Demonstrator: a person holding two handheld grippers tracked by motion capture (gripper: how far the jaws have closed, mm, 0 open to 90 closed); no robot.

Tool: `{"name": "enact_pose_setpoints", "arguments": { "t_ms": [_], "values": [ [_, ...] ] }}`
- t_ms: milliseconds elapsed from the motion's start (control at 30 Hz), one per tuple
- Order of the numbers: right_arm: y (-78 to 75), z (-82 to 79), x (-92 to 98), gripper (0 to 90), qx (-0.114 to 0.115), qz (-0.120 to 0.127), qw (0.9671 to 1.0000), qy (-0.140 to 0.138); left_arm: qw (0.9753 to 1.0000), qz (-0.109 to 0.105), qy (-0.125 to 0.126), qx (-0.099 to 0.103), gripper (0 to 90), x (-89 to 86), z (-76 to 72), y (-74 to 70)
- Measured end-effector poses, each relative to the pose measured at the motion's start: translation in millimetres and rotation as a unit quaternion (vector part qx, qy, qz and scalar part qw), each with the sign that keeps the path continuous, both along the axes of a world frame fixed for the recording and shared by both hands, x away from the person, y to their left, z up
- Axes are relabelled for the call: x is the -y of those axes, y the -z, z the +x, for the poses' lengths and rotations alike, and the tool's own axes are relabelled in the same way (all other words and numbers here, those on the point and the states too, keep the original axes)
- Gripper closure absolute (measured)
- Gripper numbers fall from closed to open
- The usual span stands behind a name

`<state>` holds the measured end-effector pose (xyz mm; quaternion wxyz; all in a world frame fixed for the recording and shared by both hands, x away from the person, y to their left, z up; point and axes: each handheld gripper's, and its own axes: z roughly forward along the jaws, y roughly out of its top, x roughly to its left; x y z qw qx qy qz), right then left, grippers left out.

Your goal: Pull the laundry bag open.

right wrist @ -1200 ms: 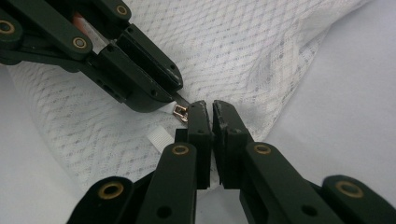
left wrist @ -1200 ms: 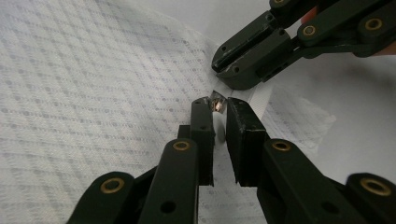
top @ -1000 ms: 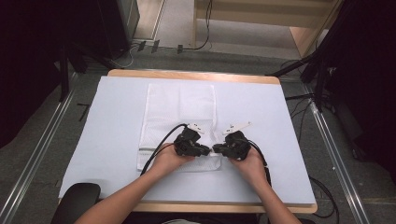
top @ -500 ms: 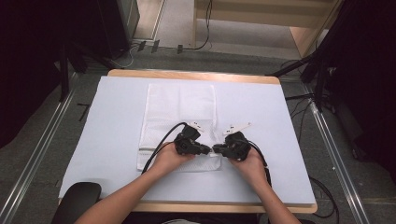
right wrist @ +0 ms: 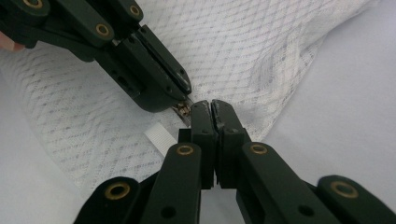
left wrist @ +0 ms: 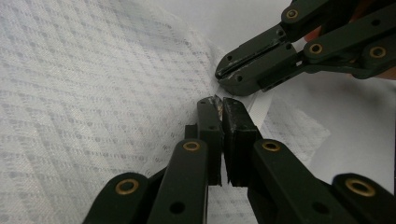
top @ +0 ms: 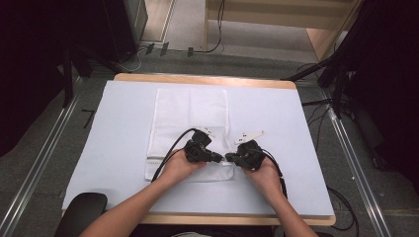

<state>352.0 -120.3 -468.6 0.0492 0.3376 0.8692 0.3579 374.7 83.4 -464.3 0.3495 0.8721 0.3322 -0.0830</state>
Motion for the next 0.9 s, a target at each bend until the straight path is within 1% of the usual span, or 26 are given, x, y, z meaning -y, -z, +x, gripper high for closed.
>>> {"name": "enact_pose_setpoints", "arguments": {
  "t_ms": [33,67,100,133,167,233,267,300,333,367,400,433,500,533,567,600,733,867,900],
  "values": [
    [-0.1,-0.2,0.0,90.0,-0.002,0.000,1.0000,0.001,1.0000,-0.004,-0.002,-0.003,88.3,-0.2,0.2,-0.5],
    [0.0,-0.1,0.1,90.0,-0.003,0.001,1.0000,0.001,1.0000,0.000,0.000,-0.007,88.3,-0.2,1.0,-0.9],
    [0.0,0.0,0.2,90.0,-0.004,0.002,1.0000,0.001,1.0000,0.000,-0.001,-0.005,88.3,-0.7,1.4,-1.6],
    [0.2,-0.1,0.5,90.0,-0.002,0.002,1.0000,0.000,0.9999,-0.002,0.000,-0.011,88.3,-1.9,2.1,-2.1],
    [0.2,-0.1,0.6,90.0,-0.003,0.002,1.0000,-0.001,0.9999,0.002,0.001,-0.011,88.3,-3.1,2.8,-3.0],
    [0.2,-0.3,0.8,90.0,-0.001,0.001,1.0000,-0.001,0.9996,-0.005,-0.003,-0.026,88.3,-6.1,4.7,-3.5],
    [0.2,-0.2,1.0,90.0,-0.003,0.002,1.0000,-0.001,0.9994,-0.004,-0.004,-0.034,88.3,-7.1,5.4,-3.9],
    [0.2,-0.1,1.2,90.0,-0.004,0.002,1.0000,0.000,0.9994,0.000,-0.004,-0.034,88.3,-7.1,5.5,-4.1],
    [0.2,-0.1,1.2,90.0,-0.006,0.003,1.0000,0.000,0.9995,-0.002,-0.003,-0.032,88.2,-8.0,5.5,-4.7],
    [0.2,-0.1,1.4,90.0,-0.006,0.003,1.0000,0.000,0.9994,0.000,-0.001,-0.034,88.3,-8.7,5.7,-5.6],
    [0.3,-0.2,1.5,90.0,-0.005,0.003,1.0000,0.000,0.9995,0.004,0.001,-0.030,88.2,-10.2,6.1,-6.8],
    [0.4,-0.3,1.4,90.0,-0.004,0.003,1.0000,-0.001,0.9994,0.002,-0.002,-0.036,88.2,-11.6,6.4,-7.3],
    [0.6,-0.6,1.4,90.0,-0.002,0.004,1.0000,0.000,0.9993,0.000,-0.005,-0.038,88.3,-15.2,7.4,-8.5],
    [0.7,-0.5,1.5,90.0,-0.002,0.005,1.0000,-0.001,0.9990,0.000,-0.004,-0.044,88.2,-17.2,8.6,-8.8],
    [0.8,-0.2,1.7,90.0,0.000,0.005,1.0000,-0.001,0.9991,0.002,-0.005,-0.042,88.2,-18.7,9.0,-9.2],
    [0.9,0.0,1.8,90.0,-0.001,0.006,1.0000,-0.001,0.9991,-0.001,-0.002,-0.043,88.2,-19.7,9.5,-9.1],
    [0.8,0.3,1.7,90.0,-0.003,0.006,1.0000,0.000,0.9991,0.012,0.000,-0.041,88.2,-20.3,8.4,-9.0],
    [0.5,0.3,1.7,90.0,-0.005,0.004,1.0000,0.001,0.9988,0.009,-0.004,-0.048,88.2,-26.0,9.5,-11.2],
    [0.6,0.7,1.9,90.0,-0.005,0.005,1.0000,0.000,0.9988,0.010,-0.004,-0.047,88.2,-27.7,9.8,-11.8]
  ]
}}
